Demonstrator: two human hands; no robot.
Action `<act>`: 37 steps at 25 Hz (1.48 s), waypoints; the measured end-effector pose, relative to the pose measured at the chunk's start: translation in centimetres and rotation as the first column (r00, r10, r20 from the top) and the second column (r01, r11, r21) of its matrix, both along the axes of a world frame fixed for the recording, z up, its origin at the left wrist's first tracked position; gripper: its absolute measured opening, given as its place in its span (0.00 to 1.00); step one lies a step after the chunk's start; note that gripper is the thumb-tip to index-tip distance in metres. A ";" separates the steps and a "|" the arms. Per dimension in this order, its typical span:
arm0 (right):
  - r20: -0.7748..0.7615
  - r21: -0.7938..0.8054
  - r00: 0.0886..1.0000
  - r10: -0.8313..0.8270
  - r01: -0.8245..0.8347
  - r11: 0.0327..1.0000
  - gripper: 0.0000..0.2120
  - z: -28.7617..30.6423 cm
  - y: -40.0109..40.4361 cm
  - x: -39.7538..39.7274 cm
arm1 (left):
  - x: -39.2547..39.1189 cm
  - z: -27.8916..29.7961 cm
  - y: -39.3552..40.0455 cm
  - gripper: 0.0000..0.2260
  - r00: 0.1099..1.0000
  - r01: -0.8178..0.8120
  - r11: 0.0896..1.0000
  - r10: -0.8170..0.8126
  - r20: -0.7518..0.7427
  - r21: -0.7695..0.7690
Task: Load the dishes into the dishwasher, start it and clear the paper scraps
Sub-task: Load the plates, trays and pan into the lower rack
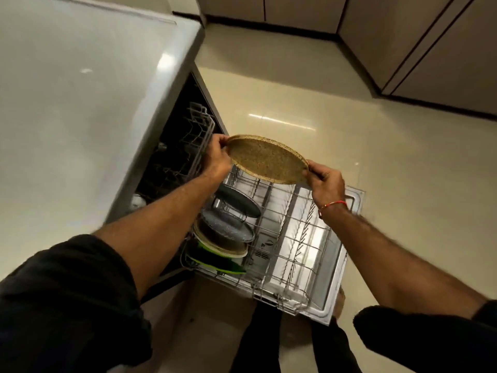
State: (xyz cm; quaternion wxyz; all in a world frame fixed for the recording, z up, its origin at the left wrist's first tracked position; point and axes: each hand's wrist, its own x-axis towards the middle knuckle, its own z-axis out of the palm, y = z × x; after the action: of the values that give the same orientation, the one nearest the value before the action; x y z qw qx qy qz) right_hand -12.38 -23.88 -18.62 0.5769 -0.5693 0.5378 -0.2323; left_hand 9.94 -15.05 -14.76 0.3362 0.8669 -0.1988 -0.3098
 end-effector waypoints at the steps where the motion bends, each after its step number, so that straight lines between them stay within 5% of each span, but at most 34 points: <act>1: -0.004 0.004 1.000 -0.015 0.015 1.000 0.15 -3.2 -0.5 0.4 | 0.3 -3.0 -0.7 0.18 1.000 0.027 1.000 -0.027 0.005 0.011; 8: 0.020 -0.025 0.998 0.062 -0.061 0.998 0.16 -19.3 -0.6 3.0 | 4.3 -17.5 -2.9 0.29 0.989 0.148 0.985 -0.149 -0.002 0.083; 14: 0.018 0.032 0.995 0.102 -0.103 0.994 0.17 -23.8 0.2 5.8 | 8.2 -23.8 -4.1 0.29 0.979 0.127 0.964 -0.160 0.130 0.236; 24: -0.069 -0.053 0.987 0.142 -0.146 0.988 0.19 -25.6 -0.1 7.5 | 9.8 -25.7 -4.3 0.23 0.931 0.237 0.898 -0.319 0.177 0.370; 29: -0.104 -0.144 0.952 0.289 -0.302 0.942 0.19 -26.8 1.3 6.8 | 10.5 -26.6 -3.1 0.19 0.921 0.222 0.842 -0.347 0.179 0.493; 34: -0.176 0.036 0.899 0.401 -0.401 0.915 0.17 -27.7 2.9 6.9 | 10.1 -26.9 -1.0 0.19 0.916 0.255 0.767 -0.386 0.106 0.589; 37: -0.207 0.078 0.903 0.376 -0.368 0.927 0.20 -27.3 1.8 7.8 | 9.5 -27.2 -1.4 0.20 0.953 0.197 0.818 -0.289 0.090 0.540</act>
State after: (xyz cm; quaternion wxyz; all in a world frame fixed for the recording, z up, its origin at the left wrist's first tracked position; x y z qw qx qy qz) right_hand -4.61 -22.04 -45.96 0.5585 -0.6726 0.4836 -0.0442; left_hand 19.44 -16.43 -41.92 0.0264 0.9157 -0.2436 -0.3184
